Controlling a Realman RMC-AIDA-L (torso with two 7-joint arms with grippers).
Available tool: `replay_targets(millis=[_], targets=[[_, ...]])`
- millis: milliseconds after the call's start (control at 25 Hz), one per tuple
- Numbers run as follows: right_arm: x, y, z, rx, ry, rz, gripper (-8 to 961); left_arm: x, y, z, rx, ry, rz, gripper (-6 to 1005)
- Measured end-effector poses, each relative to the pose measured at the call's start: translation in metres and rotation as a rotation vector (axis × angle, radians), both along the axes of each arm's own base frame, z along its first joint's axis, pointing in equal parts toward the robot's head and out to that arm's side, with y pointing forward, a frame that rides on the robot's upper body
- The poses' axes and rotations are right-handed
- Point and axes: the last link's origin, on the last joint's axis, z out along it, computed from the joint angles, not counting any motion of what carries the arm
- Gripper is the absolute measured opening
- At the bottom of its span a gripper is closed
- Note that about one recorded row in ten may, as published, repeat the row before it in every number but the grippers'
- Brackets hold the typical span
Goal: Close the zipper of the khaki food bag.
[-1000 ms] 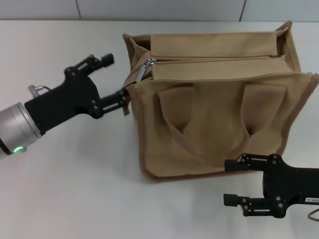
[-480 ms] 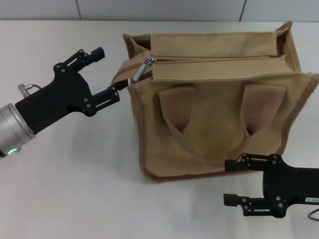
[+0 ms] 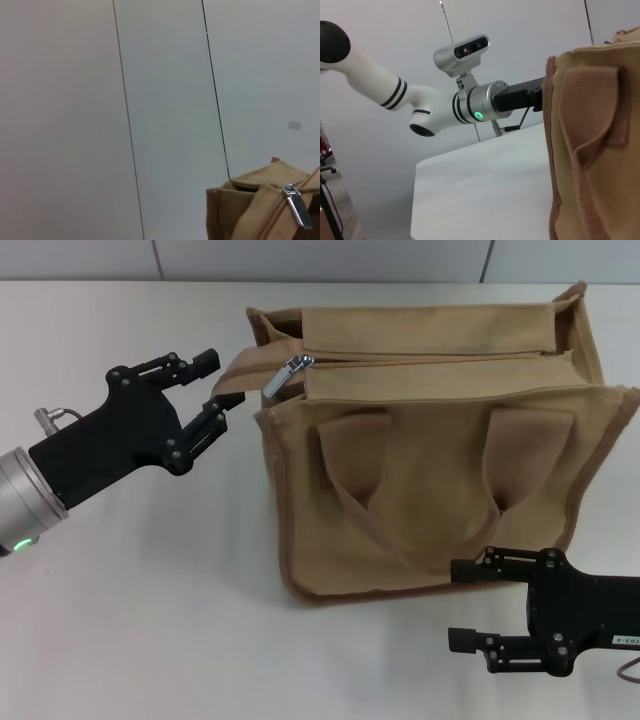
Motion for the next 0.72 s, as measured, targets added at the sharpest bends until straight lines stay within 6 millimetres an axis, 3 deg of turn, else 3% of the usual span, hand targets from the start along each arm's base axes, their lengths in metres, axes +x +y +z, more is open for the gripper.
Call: replay_targets(millis=[280,360,720], targets=[[0.0003,-0.0003,0.0001,0.001,0.000,-0.001,736,0.0010,-0.0031,0.0010,-0.003,-0.010,-0.015,236],[0.0004,-0.0004,0.0001,0.001,0.000,-0.001,736,0.0008,-0.0032,0.0011,-0.003,-0.009,-0.015,30],[0.0004,-0.0004,0.0001,0.001,0.000,-0.001,737,0.0008,-0.0029,0.0014,-0.003,-0.008,-0.016,16]])
